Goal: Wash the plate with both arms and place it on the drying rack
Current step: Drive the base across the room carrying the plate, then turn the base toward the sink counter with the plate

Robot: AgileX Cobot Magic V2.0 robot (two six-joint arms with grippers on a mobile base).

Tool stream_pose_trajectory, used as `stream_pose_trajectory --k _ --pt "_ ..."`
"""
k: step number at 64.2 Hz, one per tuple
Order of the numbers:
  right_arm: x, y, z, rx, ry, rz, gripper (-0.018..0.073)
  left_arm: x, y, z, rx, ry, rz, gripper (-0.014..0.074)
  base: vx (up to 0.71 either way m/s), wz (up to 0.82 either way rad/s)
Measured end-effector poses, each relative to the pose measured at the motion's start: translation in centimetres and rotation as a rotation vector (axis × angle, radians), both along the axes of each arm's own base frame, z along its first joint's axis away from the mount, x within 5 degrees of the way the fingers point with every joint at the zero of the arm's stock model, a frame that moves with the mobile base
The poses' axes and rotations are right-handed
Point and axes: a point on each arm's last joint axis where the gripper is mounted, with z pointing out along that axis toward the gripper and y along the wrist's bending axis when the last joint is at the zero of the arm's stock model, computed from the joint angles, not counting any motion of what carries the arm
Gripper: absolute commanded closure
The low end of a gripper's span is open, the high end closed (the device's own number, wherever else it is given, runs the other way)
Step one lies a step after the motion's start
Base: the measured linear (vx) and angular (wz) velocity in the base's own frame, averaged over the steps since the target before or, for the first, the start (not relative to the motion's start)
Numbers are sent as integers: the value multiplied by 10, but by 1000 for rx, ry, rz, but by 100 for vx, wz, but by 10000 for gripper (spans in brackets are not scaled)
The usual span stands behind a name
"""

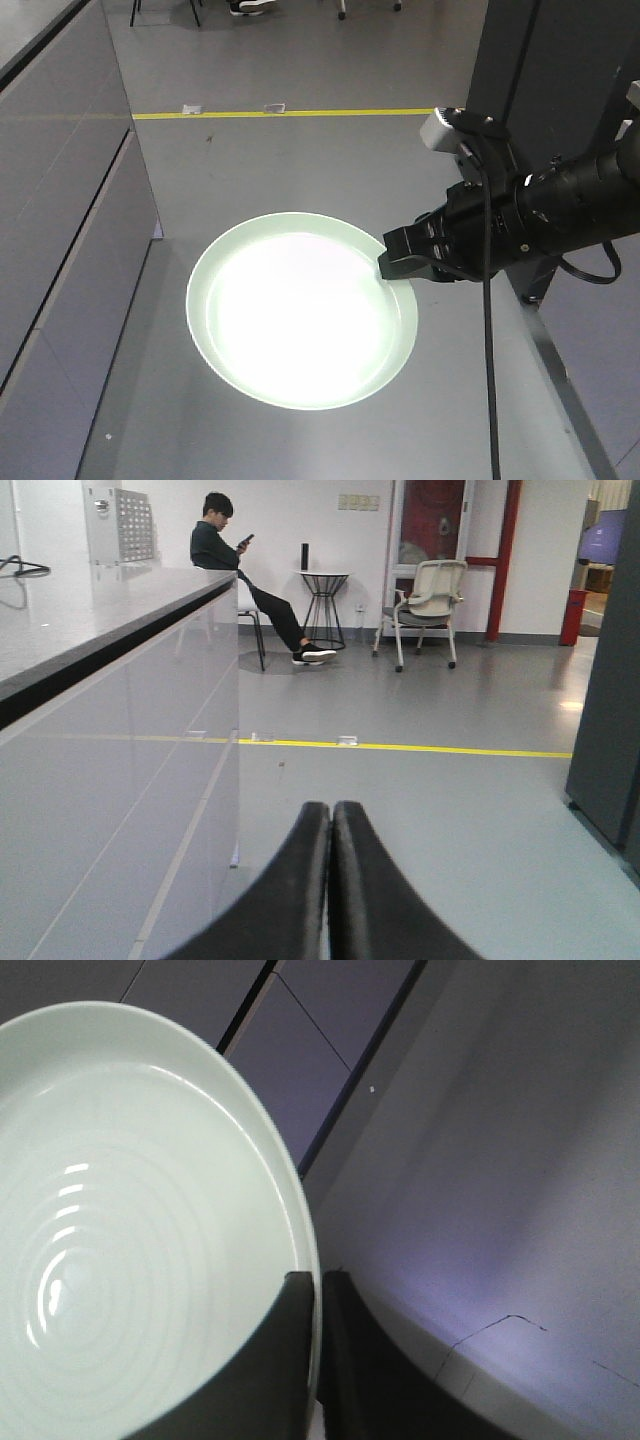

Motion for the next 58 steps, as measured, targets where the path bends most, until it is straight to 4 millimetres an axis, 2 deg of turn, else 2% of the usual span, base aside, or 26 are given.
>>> stream_pose_trajectory --k 58 --pt "0 0 0 0 0 0 567 0 0 0 0 0 0 603 11 -26"
